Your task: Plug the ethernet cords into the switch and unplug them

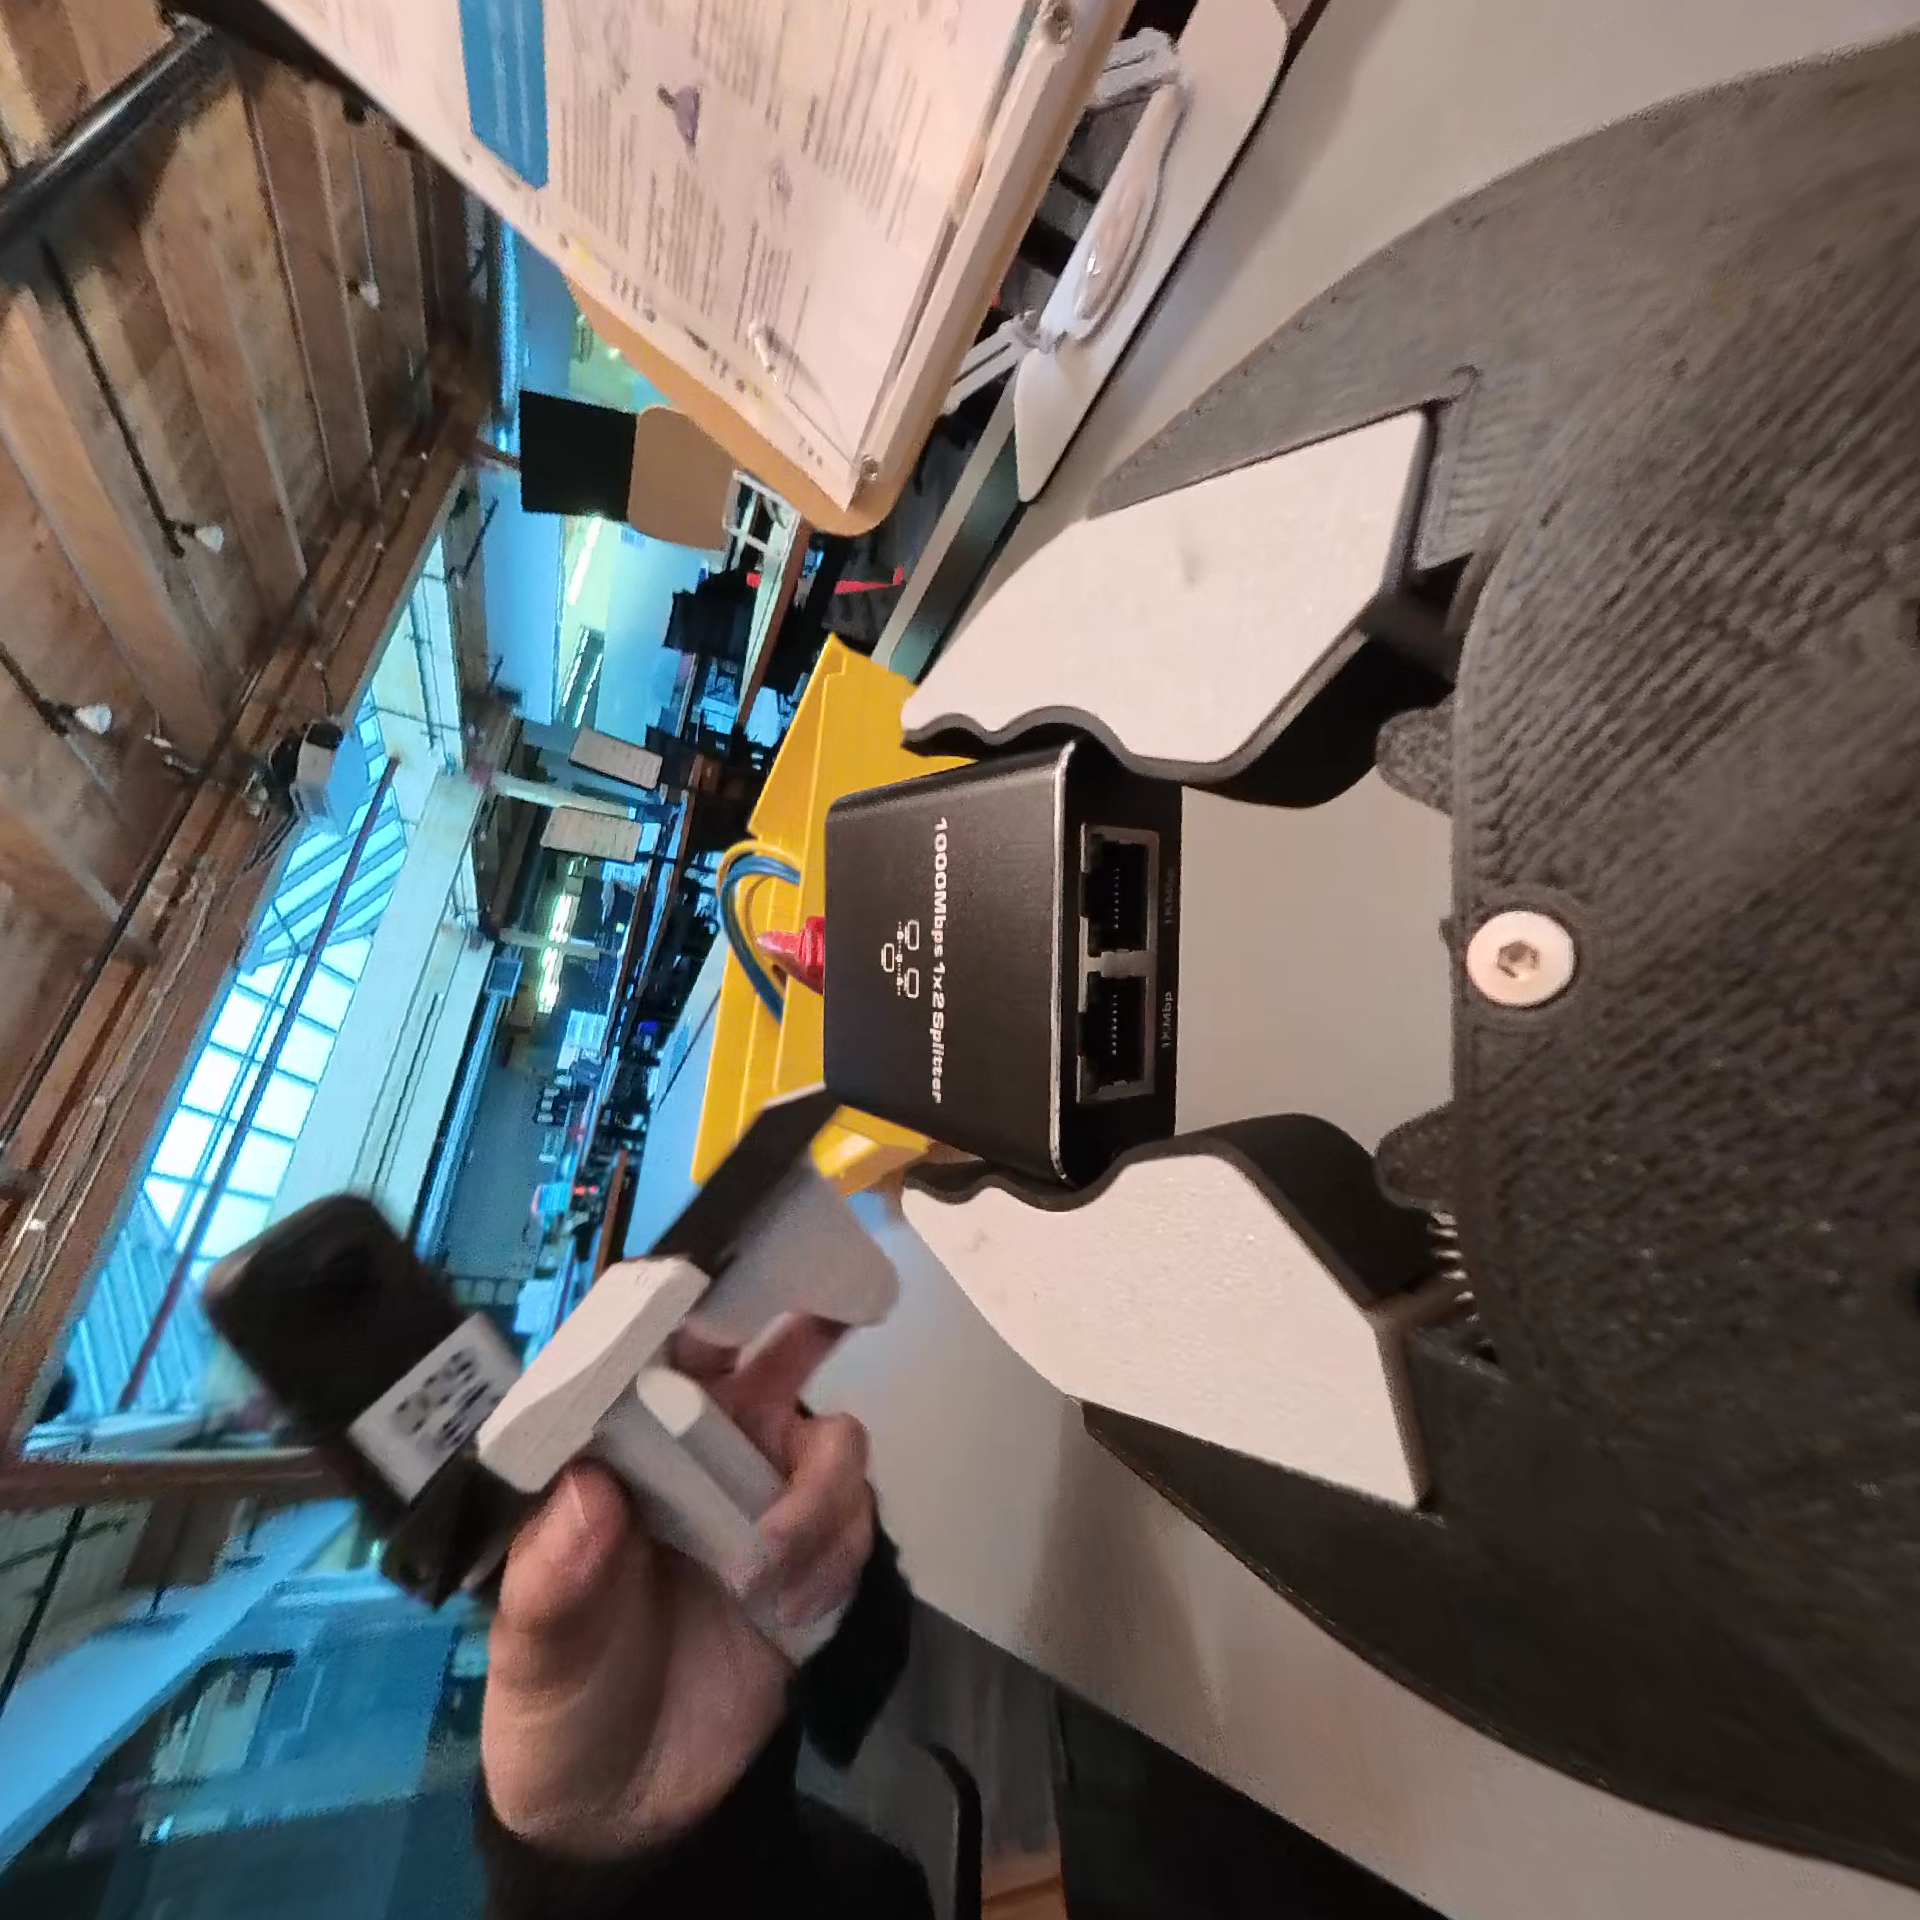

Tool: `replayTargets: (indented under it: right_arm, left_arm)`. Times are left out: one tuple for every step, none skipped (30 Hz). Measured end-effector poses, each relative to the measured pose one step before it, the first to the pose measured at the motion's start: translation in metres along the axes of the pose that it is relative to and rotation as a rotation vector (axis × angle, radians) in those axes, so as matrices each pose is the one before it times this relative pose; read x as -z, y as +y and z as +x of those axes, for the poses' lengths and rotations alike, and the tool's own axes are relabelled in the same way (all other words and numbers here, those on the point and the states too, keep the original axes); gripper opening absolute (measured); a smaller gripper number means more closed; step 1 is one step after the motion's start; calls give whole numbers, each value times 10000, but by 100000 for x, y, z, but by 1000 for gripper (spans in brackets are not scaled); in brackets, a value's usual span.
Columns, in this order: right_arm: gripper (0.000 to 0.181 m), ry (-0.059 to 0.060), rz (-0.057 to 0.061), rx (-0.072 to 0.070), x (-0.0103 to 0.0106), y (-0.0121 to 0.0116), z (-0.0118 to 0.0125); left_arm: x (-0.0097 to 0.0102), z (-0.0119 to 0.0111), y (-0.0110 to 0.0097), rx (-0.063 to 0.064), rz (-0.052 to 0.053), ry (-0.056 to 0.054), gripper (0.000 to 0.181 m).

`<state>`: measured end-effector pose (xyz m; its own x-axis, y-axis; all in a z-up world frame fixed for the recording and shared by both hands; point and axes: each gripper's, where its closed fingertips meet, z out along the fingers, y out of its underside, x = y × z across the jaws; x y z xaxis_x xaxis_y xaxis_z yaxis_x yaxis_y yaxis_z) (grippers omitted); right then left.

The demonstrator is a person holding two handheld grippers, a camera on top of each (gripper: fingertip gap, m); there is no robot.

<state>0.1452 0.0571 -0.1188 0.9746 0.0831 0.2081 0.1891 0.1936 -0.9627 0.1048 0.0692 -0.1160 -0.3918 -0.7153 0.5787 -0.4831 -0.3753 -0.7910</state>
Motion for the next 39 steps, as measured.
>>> replayTargets:
  right_arm:
    - [75,-33,15,188,-323,-133,-310]
    - [75,61,-51,221,-435,-144,-256]
    - [75,-151,-127,285,-486,-106,-581]
    - [75,-201,-199,365,-487,-77,-697]
    - [75,-72,-274,503,-433,-30,-539]
    - [75,-93,-315,548,-340,4,-498]
    - [75,-98,-191,442,-178,-154,-367]
    - [75,2,-73,188,9,-263,-16]
    - [75,-133,-169,52,149,-11,-51]
    - [75,-286,-76,-6,255,-56,-231]
    - [75,-387,-13,65,377,-149,-408]
    - [75,-314,-135,138,445,-14,-359]
    - [77,-168,-260,28,498,95,-123]
    - [85,-150,-178,-74,498,-53,-32]
    - [86,-110,-44,-142,480,-247,9]
    - [83,-214,71,-83,465,-401,-179]
    - [84,-172,40,32,384,-347,-238]
    - [85,-118,-34,34,254,-221,-216]
    - [82,-151,-100,49,113,-90,-287]
    - [81,-164,-104,114,-26,-94,-337]
    - [81,-204,-53,140,-141,-153,-405]
    - [79,-183,-32,89,-235,-146,-355]
    - [78,-179,-85,78,-327,26,-320]
    - [77,-125,-71,76,-351,50,-220]
    - [77,-7,-27,170,-297,41,-43]
    - [77,59,40,201,-197,-28,78]
    - [77,132,-28,105,-73,139,276]
    - [77,332,-147,51,1,287,585]
    - [77,433,-46,18,44,167,716]
    - [76,435,132,-59,76,-37,724]
    - [76,499,189,-126,45,-136,820]
    - [79,644,154,-132,-17,-138,1002]
    - [76,630,134,-144,-73,-169,976]
    - [76,568,143,-131,-126,-217,855]
    - [76,694,127,-86,-172,-221,911]
    - [75,813,-7,-41,-166,-23,1013]
    - [75,511,-76,69,-188,59,504]
    - [75,287,-93,152,-179,33,87]
    - [75,378,-76,183,-174,-64,96]
  left_arm:
    - [-577,319,645,1191,-184,767,60]
    - [-553,243,256,1028,-59,796,61]
    - [-444,197,-86,866,101,751,56]
    - [-350,264,-310,692,205,714,51]
    - [-294,392,-384,565,225,687,44]
    - [-248,213,-292,468,110,465,37]
    - [-175,-85,-42,207,-114,202,31]
    - [-93,-5,95,-50,-239,177,24]
    - [-61,138,273,-57,-386,156,24]
    - [-111,192,500,-193,-593,69,24]
    - [-152,179,666,-351,-749,-25,24]
    - [-128,147,563,-306,-766,-81,24]
    - [-46,233,314,-219,-686,-25,24]
    - [72,316,80,-195,-620,57,24]
    - [160,231,24,-196,-621,8,24]
    - [191,164,230,-202,-781,-2,24]
    - [146,213,306,-132,-799,84,24]
    - [88,183,257,-48,-706,73,24]
    - [20,76,284,-30,-648,-14,24]
    - [-48,127,463,-32,-738,47,24]
    - [-90,139,488,-14,-724,95,24]
    - [-104,19,320,21,-597,30,24]
    - [-100,-59,179,50,-464,-14,24]
    - [-77,-117,55,68,-350,-63,24]
    - [-15,-98,8,72,-275,-47,24]
    - [128,-93,-40,6,-190,-66,24]
    - [275,-228,-271,-15,40,-201,24]
    - [343,-314,-588,10,312,-282,24]
    - [335,-202,-732,-62,445,-235,24]
    - [346,-52,-832,-44,534,-160,25]
    - [387,-9,-1008,100,681,-148,25]
    - [423,8,-1233,131,869,-159,28]
    - [426,60,-1180,51,924,-153,32]
    - [396,-108,-904,15,835,-291,36]
    - [319,-316,-570,12,704,-446,37]
    - [180,-150,-103,-6,500,-335,41]
    - [71,69,301,2,332,-150,47]
    - [-18,112,528,66,234,-75,49]
    - [-28,126,592,104,185,-14,52]
